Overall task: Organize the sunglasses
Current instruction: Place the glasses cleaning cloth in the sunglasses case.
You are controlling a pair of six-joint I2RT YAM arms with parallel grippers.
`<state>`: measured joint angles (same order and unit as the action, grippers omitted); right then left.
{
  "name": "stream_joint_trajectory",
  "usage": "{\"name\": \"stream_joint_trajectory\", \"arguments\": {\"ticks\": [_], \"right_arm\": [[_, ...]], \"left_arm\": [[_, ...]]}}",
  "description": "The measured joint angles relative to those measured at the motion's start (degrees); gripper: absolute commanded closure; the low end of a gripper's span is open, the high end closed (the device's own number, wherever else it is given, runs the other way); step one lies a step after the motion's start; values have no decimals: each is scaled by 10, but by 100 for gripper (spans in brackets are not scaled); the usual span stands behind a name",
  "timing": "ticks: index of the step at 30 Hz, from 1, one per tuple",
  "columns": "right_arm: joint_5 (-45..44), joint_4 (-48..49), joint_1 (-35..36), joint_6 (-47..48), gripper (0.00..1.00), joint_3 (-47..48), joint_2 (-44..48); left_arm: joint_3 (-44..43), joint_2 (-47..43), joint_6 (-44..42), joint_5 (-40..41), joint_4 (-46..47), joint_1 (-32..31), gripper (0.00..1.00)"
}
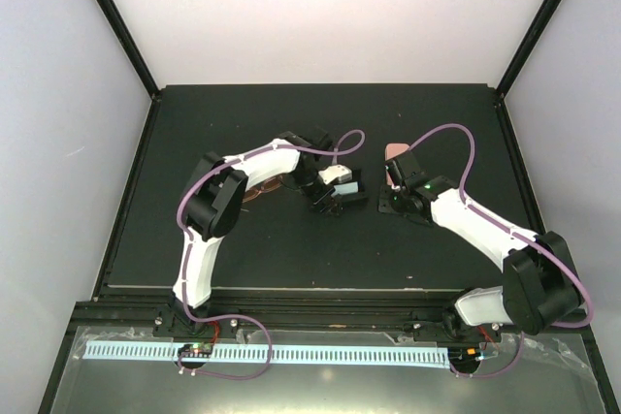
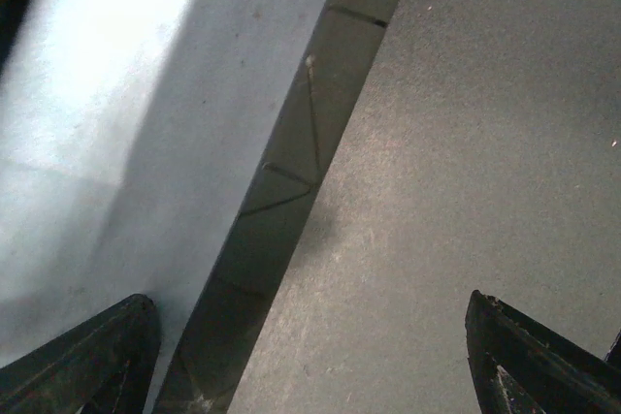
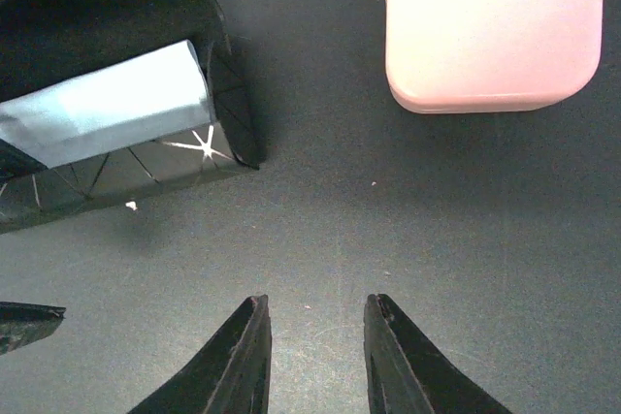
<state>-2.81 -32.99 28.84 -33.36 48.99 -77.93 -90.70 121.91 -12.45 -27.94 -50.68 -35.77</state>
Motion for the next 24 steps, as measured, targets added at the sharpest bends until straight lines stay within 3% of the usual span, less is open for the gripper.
{"name": "stream_joint_trajectory", "arguments": {"ticks": [14, 20, 24], "right_arm": [[-1, 1, 0, 0, 71, 1, -2], [-14, 16, 0, 0, 71, 20, -47], [-27, 30, 0, 0, 73, 54, -108]], "left_arm": [[-10, -5, 7, 4, -8, -3, 11], [-6, -87, 40, 37, 8, -2, 9], [38, -155, 87, 79, 52, 1, 1]]}}
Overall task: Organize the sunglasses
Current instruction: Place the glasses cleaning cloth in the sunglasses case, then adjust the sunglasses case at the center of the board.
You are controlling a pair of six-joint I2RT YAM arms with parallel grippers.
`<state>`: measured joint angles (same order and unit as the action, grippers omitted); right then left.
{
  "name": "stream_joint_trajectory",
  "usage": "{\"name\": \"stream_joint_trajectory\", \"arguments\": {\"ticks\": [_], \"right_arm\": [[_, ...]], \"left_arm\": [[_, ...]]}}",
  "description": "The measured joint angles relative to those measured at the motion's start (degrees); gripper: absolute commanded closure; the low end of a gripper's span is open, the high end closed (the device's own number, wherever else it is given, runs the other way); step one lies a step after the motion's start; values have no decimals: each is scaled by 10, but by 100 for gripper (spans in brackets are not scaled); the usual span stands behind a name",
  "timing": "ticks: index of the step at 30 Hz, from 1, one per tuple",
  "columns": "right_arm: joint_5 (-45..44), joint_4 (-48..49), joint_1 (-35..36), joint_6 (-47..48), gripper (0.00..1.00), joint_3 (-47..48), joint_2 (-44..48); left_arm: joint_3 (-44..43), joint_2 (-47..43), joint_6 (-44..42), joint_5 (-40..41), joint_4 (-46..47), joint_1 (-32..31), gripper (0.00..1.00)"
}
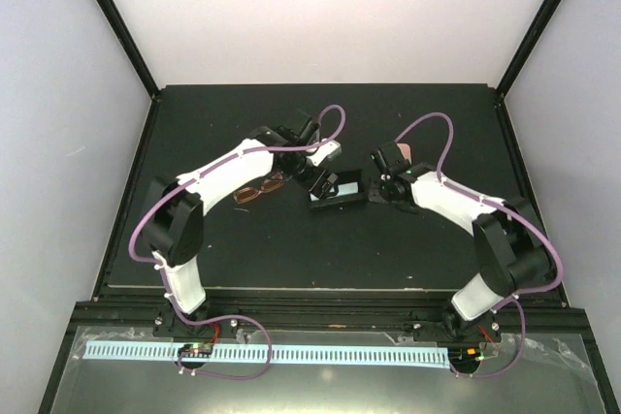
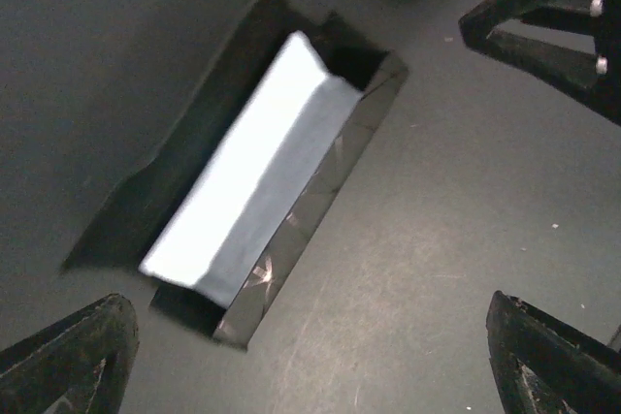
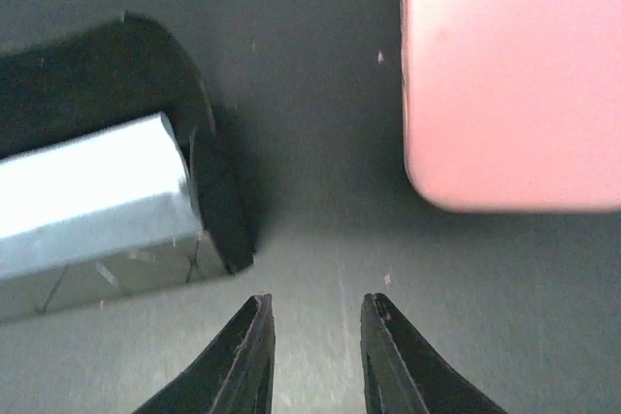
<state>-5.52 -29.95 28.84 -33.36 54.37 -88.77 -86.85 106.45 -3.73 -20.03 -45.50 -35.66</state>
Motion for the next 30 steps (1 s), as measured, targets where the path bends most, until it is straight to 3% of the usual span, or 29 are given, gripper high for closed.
{"name": "stream_joint_trajectory", "arguments": {"ticks": [12, 17, 30], "right_arm": [[-32, 22, 1, 7, 76, 86, -143], [-9, 28, 11, 11, 76, 68, -146], [51, 54, 63, -2, 76, 35, -129]], "left_arm": [[257, -150, 204, 133, 139, 65, 1], [269, -162, 244, 200, 148, 111, 2], [270, -174, 391, 262, 154, 196, 27]]}}
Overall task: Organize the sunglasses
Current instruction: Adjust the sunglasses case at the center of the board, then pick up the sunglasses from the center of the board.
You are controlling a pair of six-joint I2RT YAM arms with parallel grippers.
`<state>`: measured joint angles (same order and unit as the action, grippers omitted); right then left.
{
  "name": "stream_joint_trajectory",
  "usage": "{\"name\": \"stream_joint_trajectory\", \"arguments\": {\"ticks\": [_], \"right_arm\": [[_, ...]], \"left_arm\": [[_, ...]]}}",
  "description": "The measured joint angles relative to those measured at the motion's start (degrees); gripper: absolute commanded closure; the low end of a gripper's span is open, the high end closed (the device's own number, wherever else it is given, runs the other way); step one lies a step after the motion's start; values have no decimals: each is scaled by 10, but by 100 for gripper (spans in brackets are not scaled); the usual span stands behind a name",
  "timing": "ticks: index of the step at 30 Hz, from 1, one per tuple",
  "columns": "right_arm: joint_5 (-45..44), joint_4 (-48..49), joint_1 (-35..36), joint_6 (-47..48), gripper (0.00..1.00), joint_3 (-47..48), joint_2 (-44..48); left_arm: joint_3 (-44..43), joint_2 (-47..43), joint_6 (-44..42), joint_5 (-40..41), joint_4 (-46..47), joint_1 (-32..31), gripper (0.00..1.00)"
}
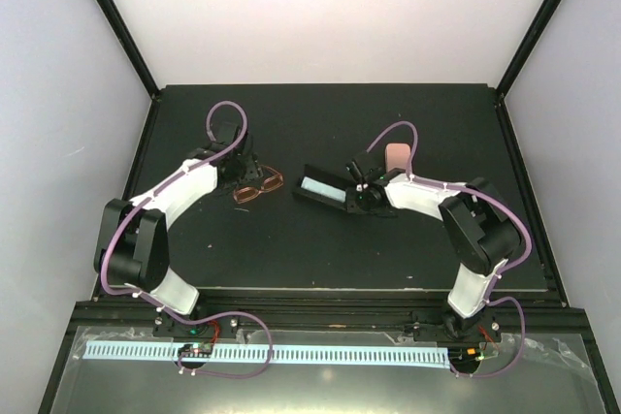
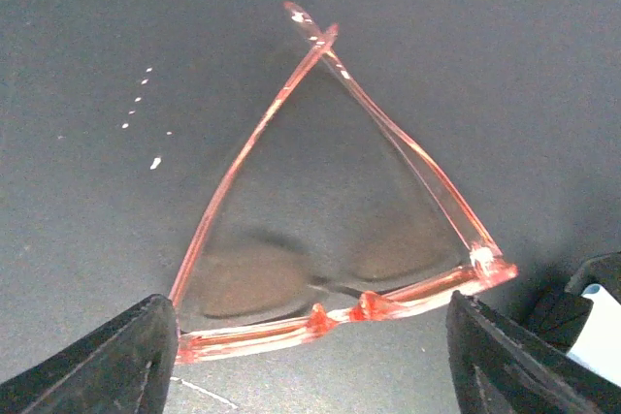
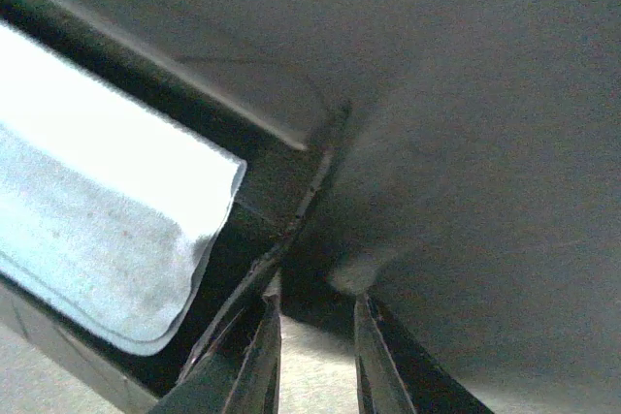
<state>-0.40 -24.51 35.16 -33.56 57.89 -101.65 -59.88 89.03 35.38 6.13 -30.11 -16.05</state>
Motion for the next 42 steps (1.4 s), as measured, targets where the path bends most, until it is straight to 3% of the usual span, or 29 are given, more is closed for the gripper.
{"name": "stream_joint_trajectory", "arguments": {"ticks": [8, 11, 16, 23, 33, 37, 42], "right_arm": [[12, 19, 14, -13, 76, -5, 1], [12, 25, 15, -15, 76, -16, 7], [12, 27, 15, -18, 76, -32, 27], [7, 22, 15, -26, 76, -50, 77], [-10, -3, 14, -35, 69, -58, 206], [4, -19, 7, -39, 52, -38, 263], [76, -3, -6, -57, 43, -3, 308]], "left_arm": [[35, 3, 47, 12, 0, 42, 37], [38, 21, 38, -3, 4, 63, 52], [17, 94, -4, -48, 3, 81, 64], [-17, 143, -48, -79, -1, 85, 98], [-27, 126, -105, -125, 18, 84, 99], [-19, 42, -130, -164, 73, 70, 99], [11, -102, -151, -245, 203, 37, 98]]}}
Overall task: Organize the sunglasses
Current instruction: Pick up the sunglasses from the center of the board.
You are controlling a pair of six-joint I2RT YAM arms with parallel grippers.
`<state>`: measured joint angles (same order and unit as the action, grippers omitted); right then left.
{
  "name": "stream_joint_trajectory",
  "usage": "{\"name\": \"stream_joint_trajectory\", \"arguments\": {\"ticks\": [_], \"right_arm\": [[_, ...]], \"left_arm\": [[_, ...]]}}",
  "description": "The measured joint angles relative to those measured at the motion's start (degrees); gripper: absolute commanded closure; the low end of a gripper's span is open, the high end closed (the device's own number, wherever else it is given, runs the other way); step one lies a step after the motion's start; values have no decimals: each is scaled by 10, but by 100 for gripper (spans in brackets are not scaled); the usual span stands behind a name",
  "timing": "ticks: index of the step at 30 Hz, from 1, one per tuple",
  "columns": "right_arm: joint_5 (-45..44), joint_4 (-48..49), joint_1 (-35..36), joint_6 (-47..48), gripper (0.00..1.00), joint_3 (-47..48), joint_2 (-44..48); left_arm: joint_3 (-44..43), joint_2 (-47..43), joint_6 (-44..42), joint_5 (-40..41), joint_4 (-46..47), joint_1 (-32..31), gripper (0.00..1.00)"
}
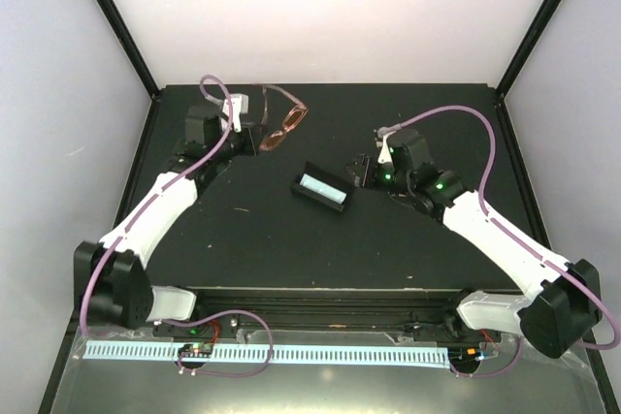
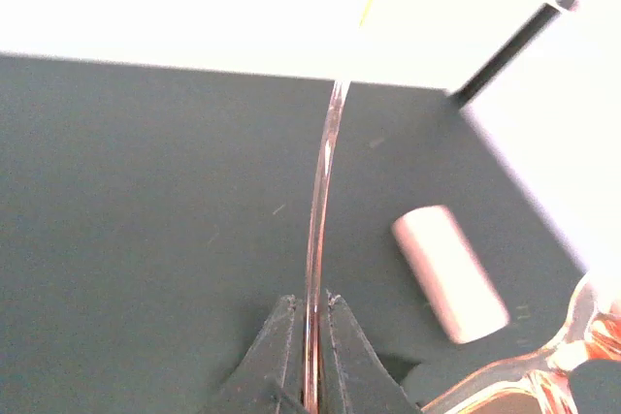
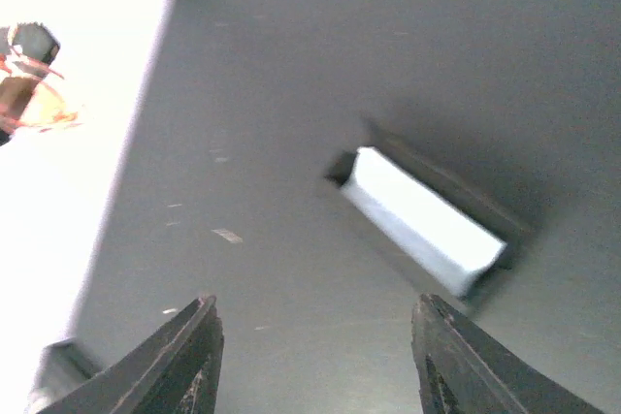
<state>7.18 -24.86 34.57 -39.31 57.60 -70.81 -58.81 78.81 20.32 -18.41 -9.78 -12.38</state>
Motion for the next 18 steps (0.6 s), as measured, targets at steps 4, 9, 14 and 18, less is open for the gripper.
{"name": "stream_joint_trajectory", "arguments": {"ticks": [4, 9, 14, 18], "right_arm": [[109, 71, 1, -51, 38, 9, 8], [221, 167, 5, -146, 35, 14, -4], [277, 243, 9, -216, 45, 35, -19], [274, 274, 20, -162, 46, 58, -20]], "left_arm": [[24, -71, -1, -78, 128, -12, 98], [56, -118, -9, -139, 244, -23, 98], [54, -134, 0, -167, 270, -32, 98], [21, -134, 70, -189, 216, -32, 98]]}}
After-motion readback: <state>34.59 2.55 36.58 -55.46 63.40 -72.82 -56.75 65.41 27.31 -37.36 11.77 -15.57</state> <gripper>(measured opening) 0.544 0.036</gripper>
